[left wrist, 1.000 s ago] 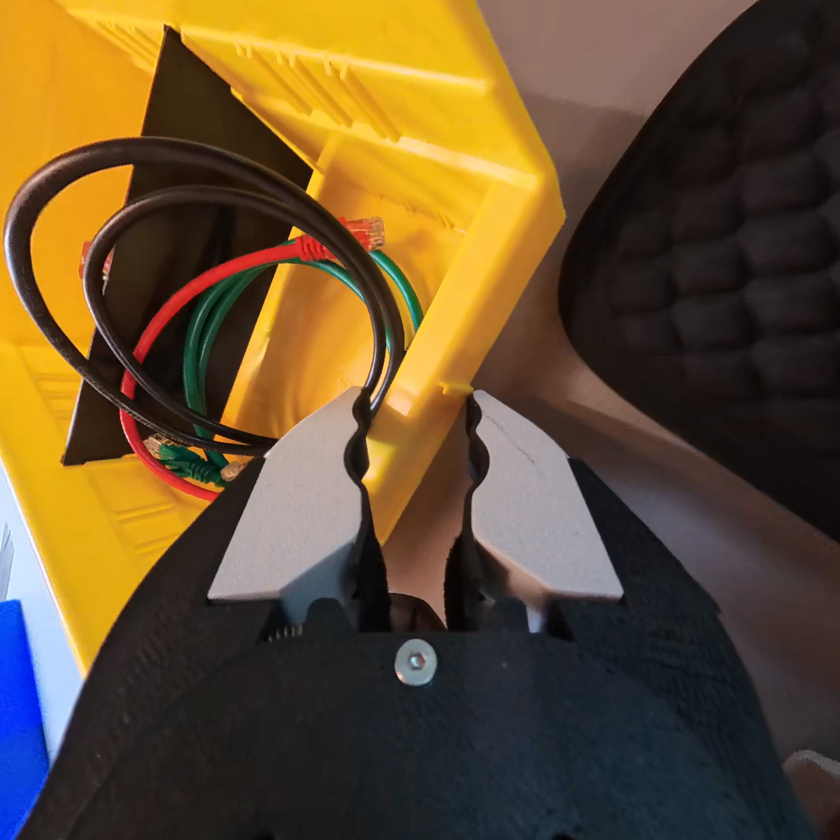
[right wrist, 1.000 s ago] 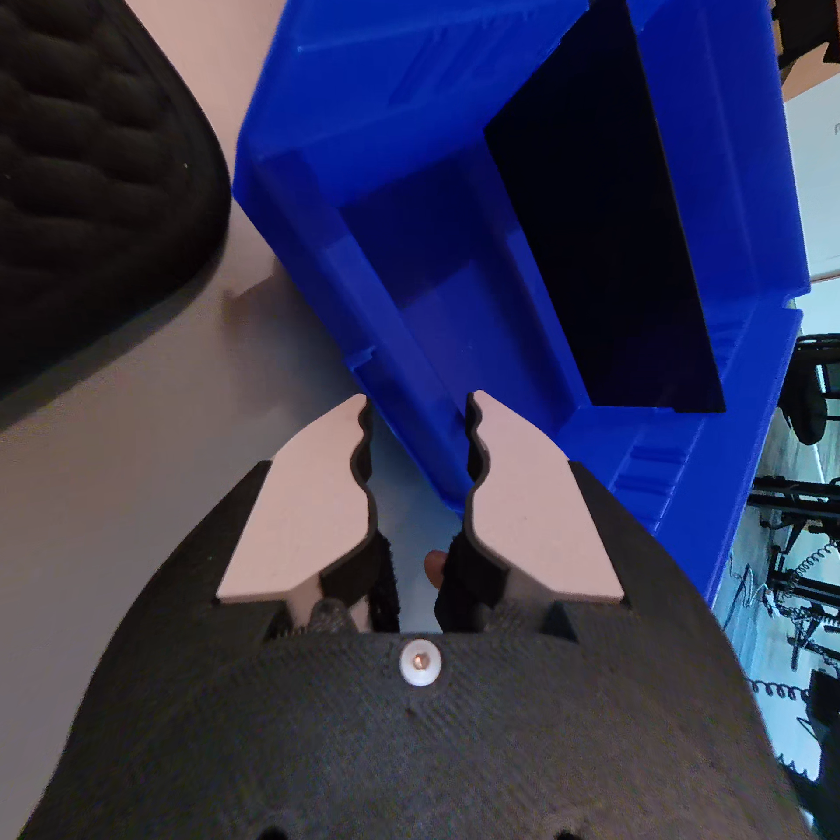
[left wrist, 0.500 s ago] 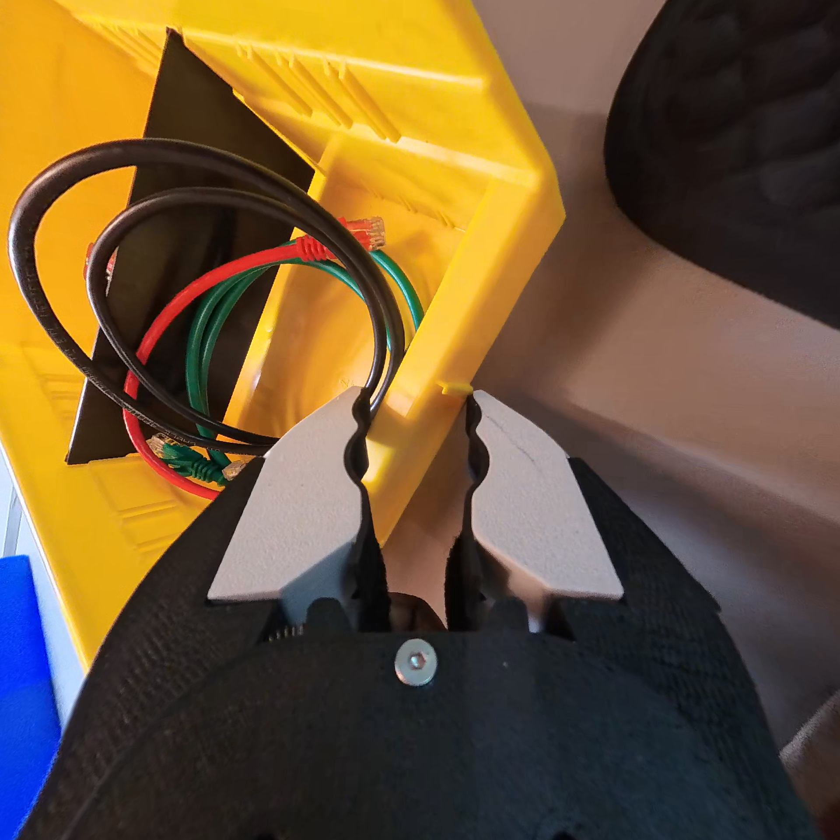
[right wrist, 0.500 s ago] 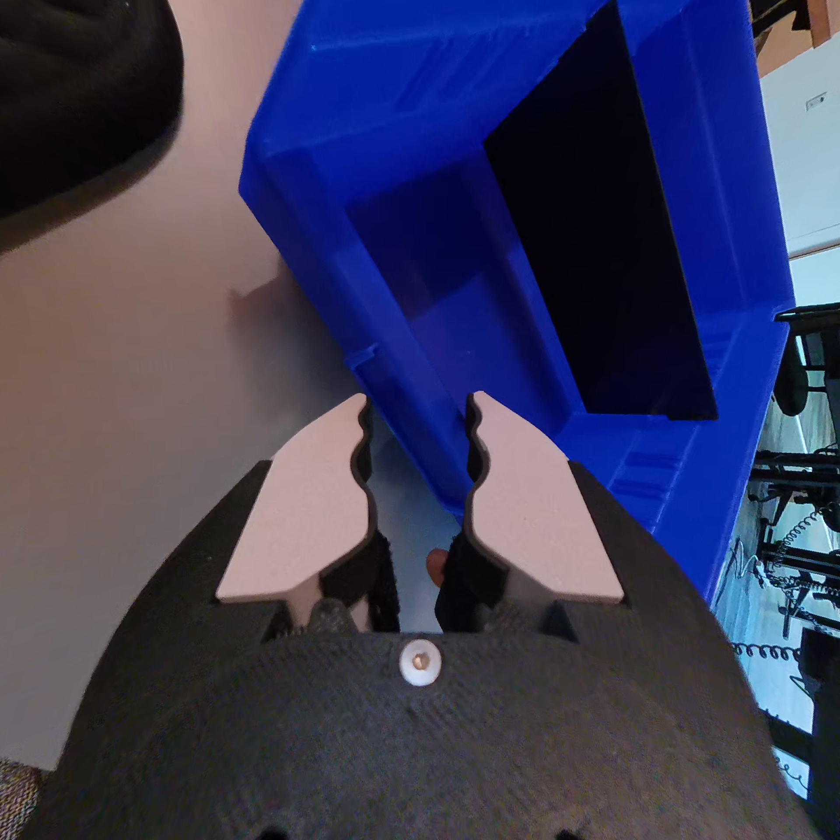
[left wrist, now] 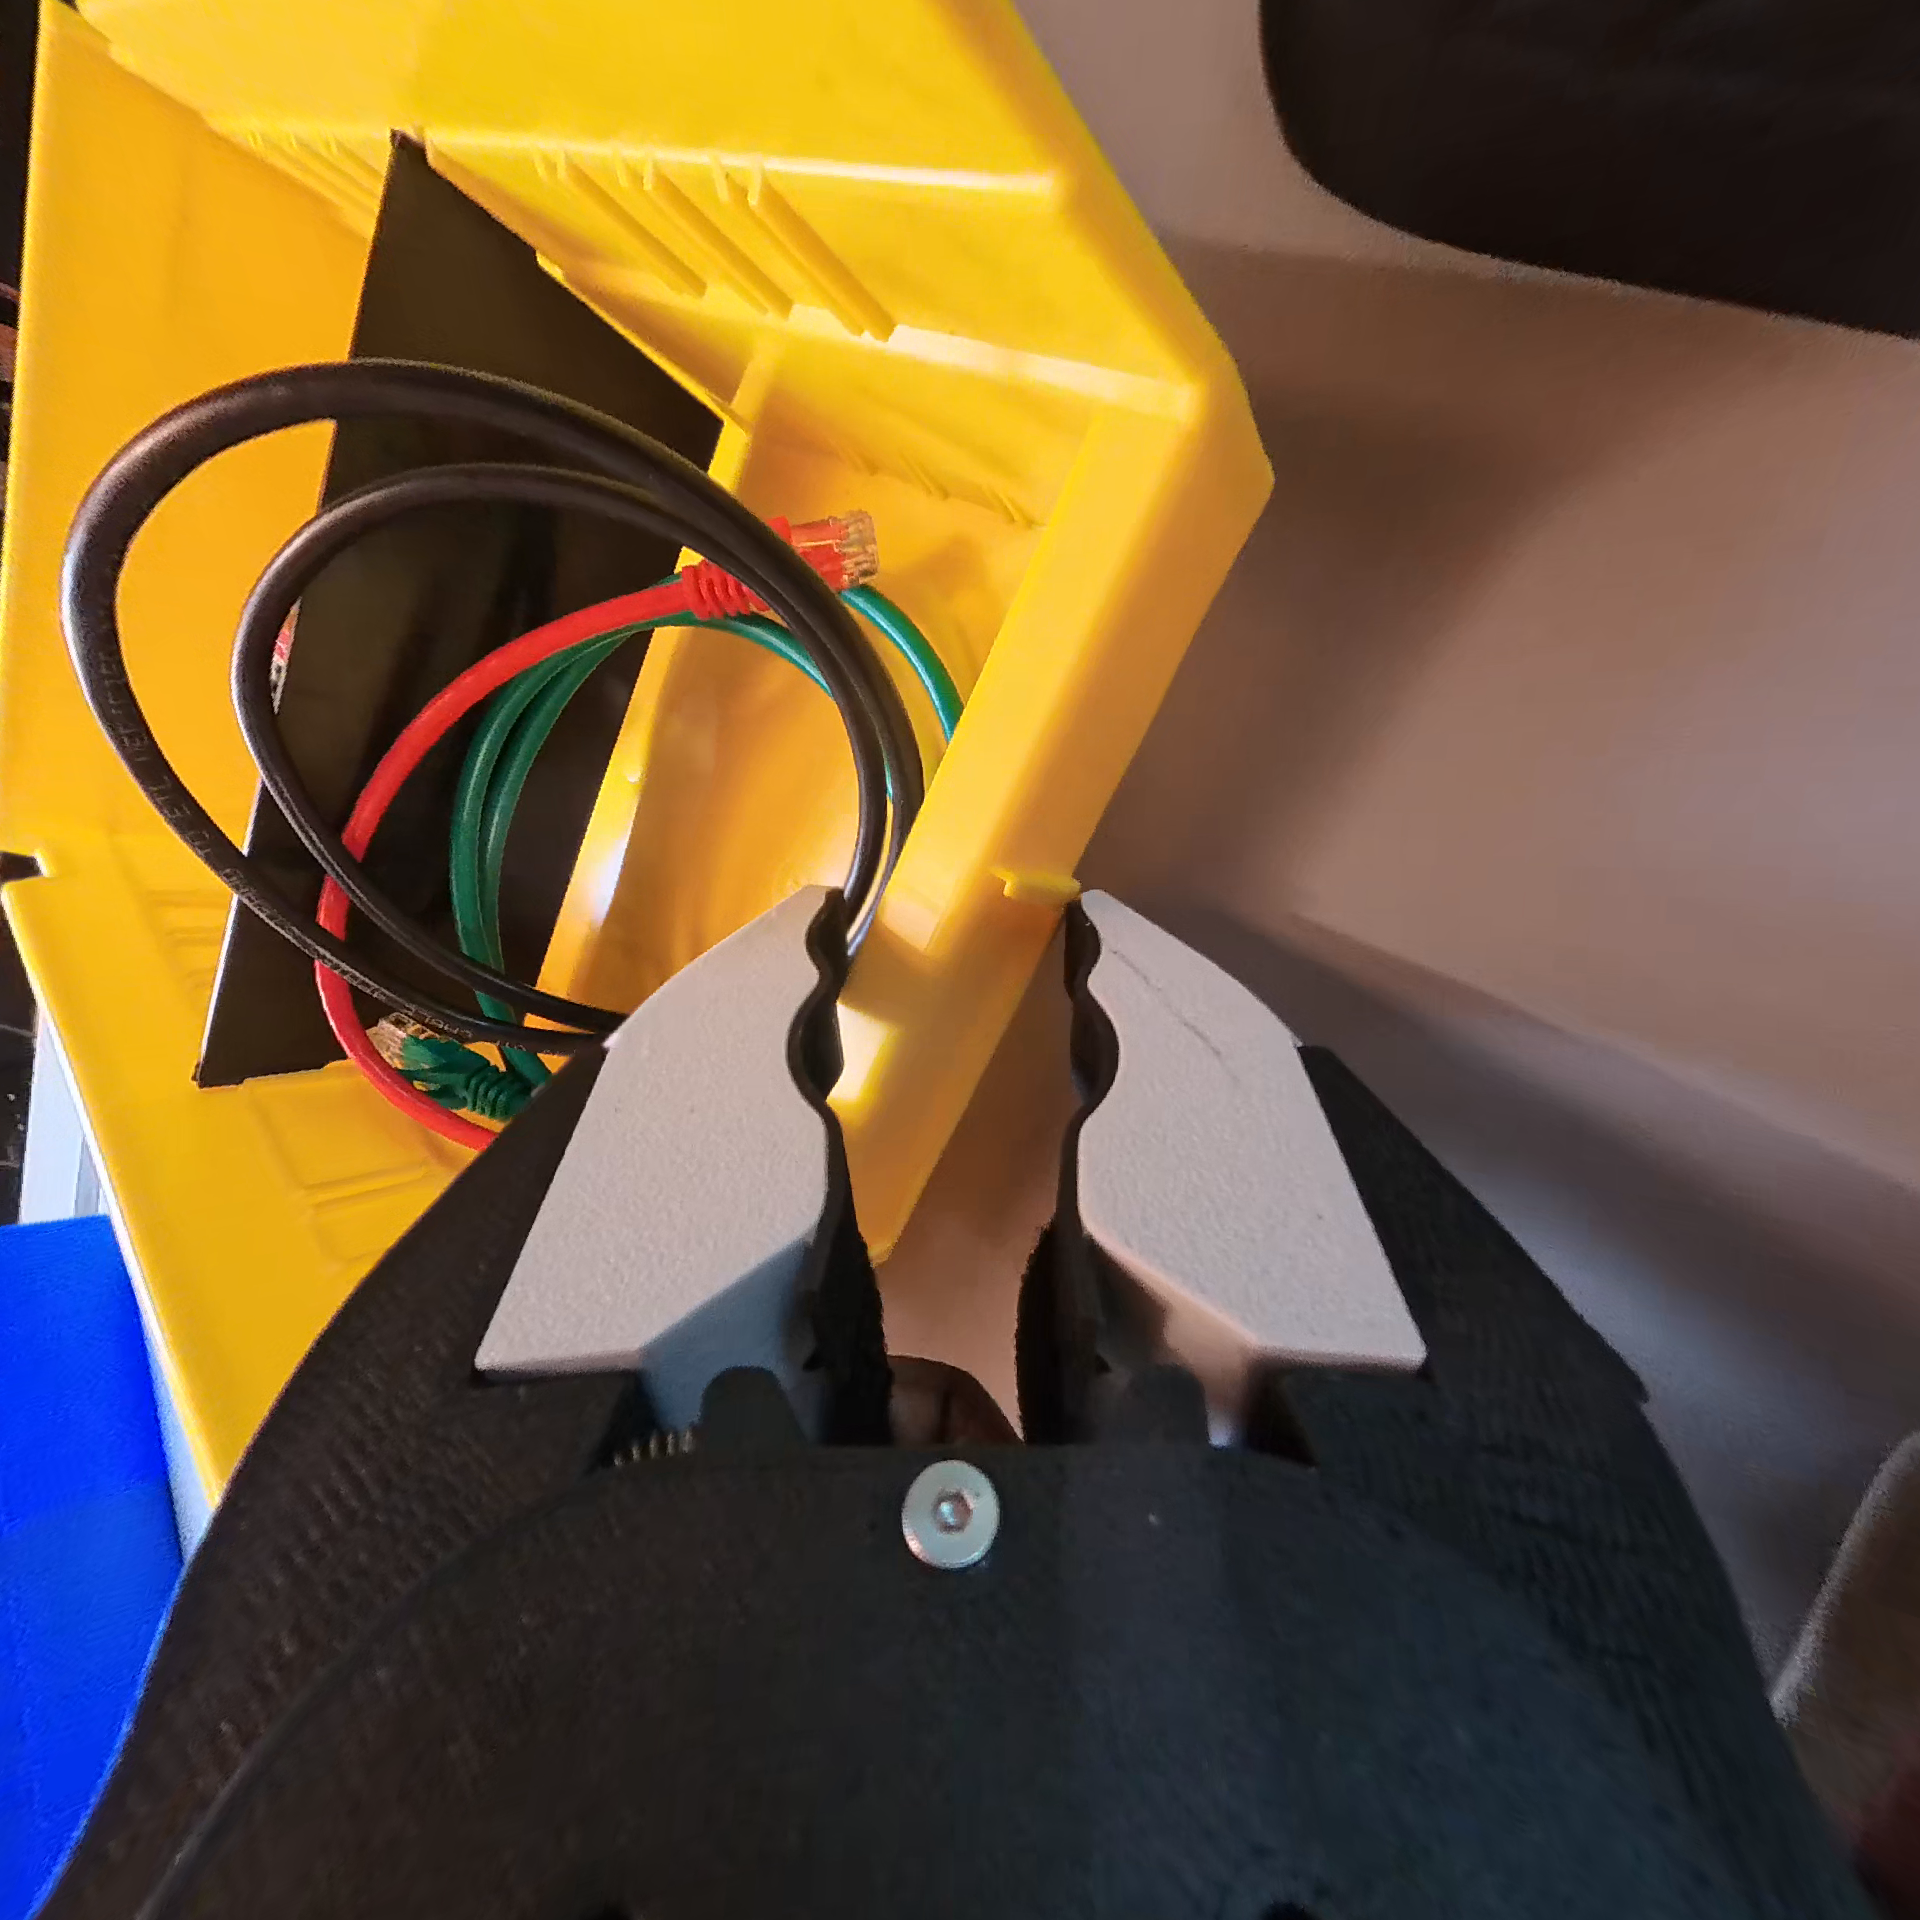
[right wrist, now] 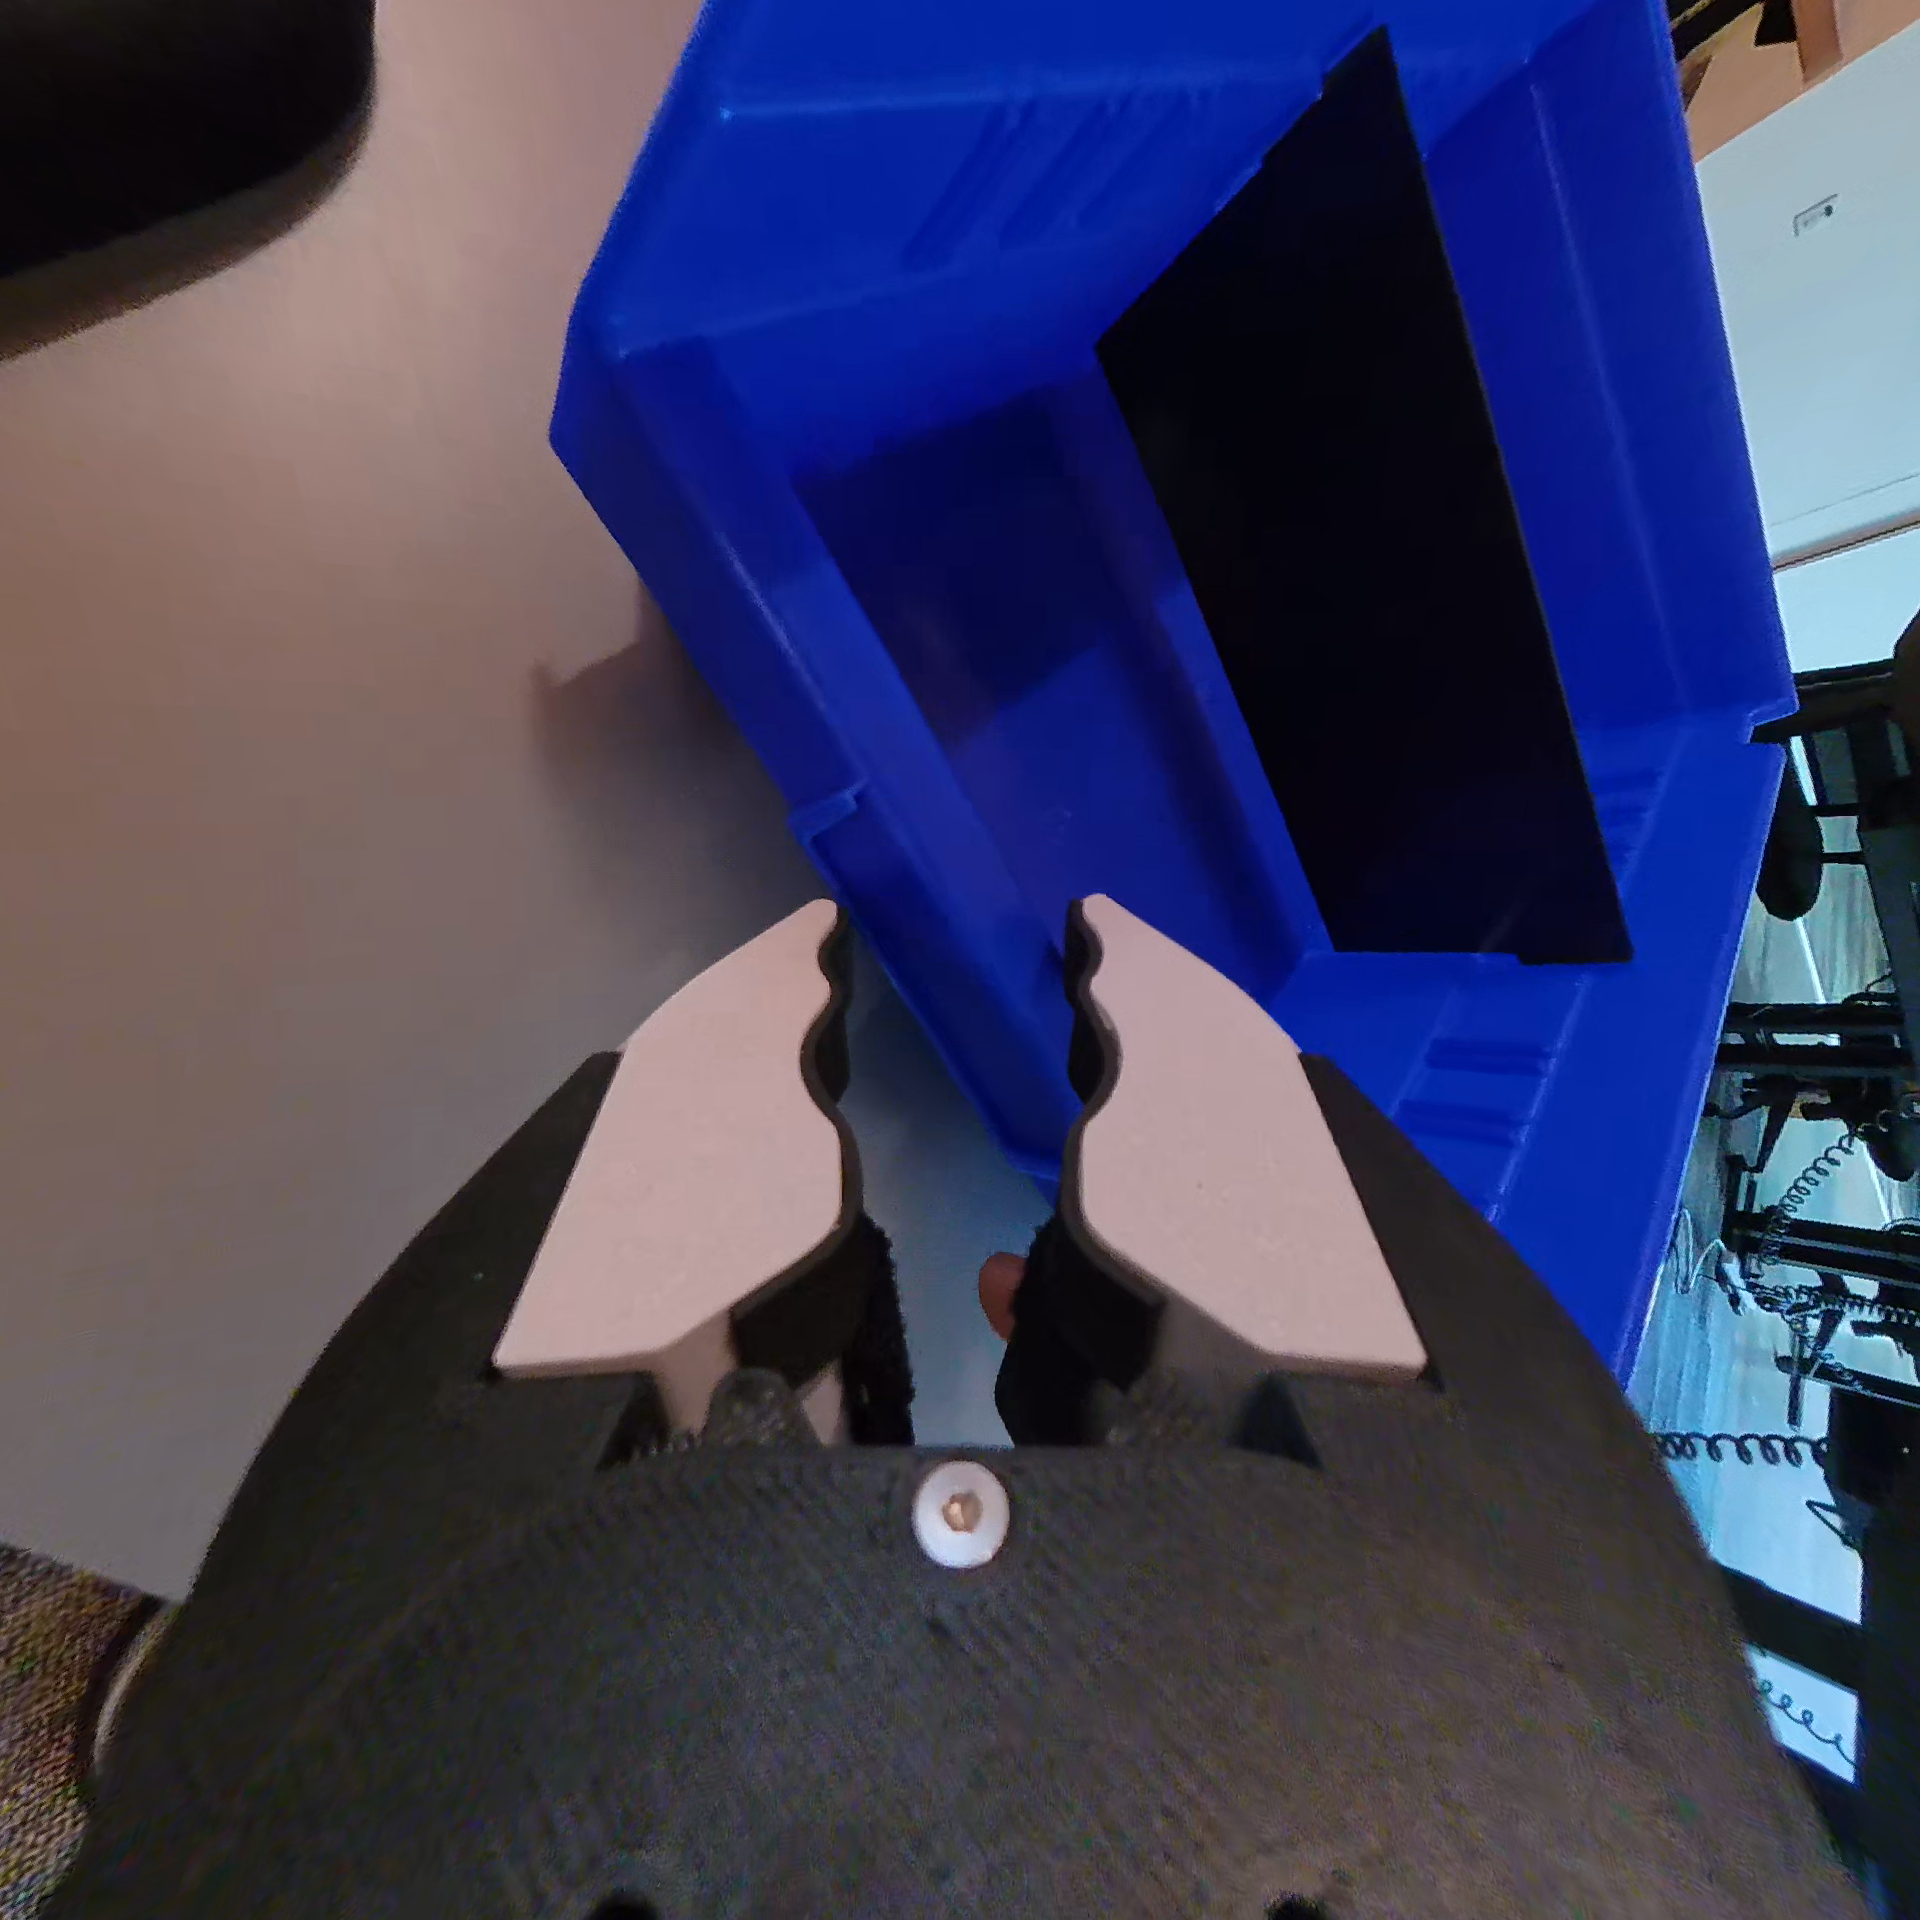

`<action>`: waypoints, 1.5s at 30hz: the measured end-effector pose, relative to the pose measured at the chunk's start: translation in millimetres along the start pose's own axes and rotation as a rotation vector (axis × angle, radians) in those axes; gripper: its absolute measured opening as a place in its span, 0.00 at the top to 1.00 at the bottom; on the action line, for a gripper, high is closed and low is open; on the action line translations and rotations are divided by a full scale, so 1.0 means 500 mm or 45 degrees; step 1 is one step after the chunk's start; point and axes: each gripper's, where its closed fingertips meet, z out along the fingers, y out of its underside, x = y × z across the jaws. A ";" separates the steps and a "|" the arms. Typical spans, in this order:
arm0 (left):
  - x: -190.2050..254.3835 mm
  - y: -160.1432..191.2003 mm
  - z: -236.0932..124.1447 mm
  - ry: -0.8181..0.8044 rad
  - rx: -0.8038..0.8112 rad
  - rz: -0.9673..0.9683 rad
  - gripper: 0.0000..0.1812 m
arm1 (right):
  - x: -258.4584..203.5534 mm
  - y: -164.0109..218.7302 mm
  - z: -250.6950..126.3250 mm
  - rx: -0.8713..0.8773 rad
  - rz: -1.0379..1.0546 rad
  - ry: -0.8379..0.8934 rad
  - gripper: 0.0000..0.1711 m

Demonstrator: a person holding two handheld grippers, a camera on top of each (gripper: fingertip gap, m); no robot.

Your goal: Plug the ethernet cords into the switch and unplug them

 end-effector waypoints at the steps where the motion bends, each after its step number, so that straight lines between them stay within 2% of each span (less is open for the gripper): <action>1: 0.003 0.002 -0.004 -0.003 0.008 0.003 0.78 | 0.000 0.004 -0.003 -0.003 0.001 0.002 0.76; 9: 0.020 0.018 -0.028 -0.007 0.053 0.016 0.78 | 0.005 0.030 -0.018 0.008 -0.049 -0.004 0.77; 16: 0.020 0.019 -0.029 -0.015 0.065 0.017 0.77 | 0.029 0.086 -0.039 0.011 -0.198 -0.066 0.77; 20: 0.020 0.019 -0.029 -0.025 0.078 -0.018 0.77 | 0.037 0.099 -0.051 0.017 -0.130 -0.055 0.76; 22: 0.020 0.013 -0.031 -0.018 0.097 -0.099 0.75 | 0.034 0.063 -0.072 0.169 -0.023 -0.041 0.68; 23: 0.019 0.001 -0.037 -0.010 0.149 -0.157 0.70 | 0.037 0.039 -0.089 0.267 0.037 -0.017 0.65; 26: 0.001 -0.064 -0.083 0.040 0.426 -0.394 0.58 | 0.053 -0.033 -0.151 0.531 0.180 0.104 0.59; 29: -0.078 -0.125 -0.141 -0.087 0.677 -0.687 0.57 | 0.062 -0.101 -0.207 0.719 0.217 0.246 0.57; 32: -0.145 -0.143 -0.149 -0.181 0.638 -0.937 0.57 | 0.048 -0.163 -0.237 0.831 0.235 0.288 0.56; 38: -0.230 -0.158 -0.118 -0.277 0.511 -1.124 0.58 | -0.008 -0.263 -0.221 0.949 0.236 0.161 0.50; 39: -0.233 -0.159 -0.115 -0.307 0.509 -1.125 0.57 | -0.010 -0.273 -0.210 0.947 0.251 0.155 0.46; 41: -0.230 -0.169 -0.119 -0.384 0.555 -1.112 0.55 | 0.003 -0.283 -0.186 0.922 0.334 0.193 0.29; 43: -0.224 -0.175 -0.132 -0.496 0.600 -1.118 0.44 | 0.038 -0.271 -0.166 0.859 0.491 0.314 0.15; 45: -0.215 -0.167 -0.148 -0.624 0.586 -1.116 0.34 | 0.078 -0.245 -0.160 0.793 0.670 0.457 0.15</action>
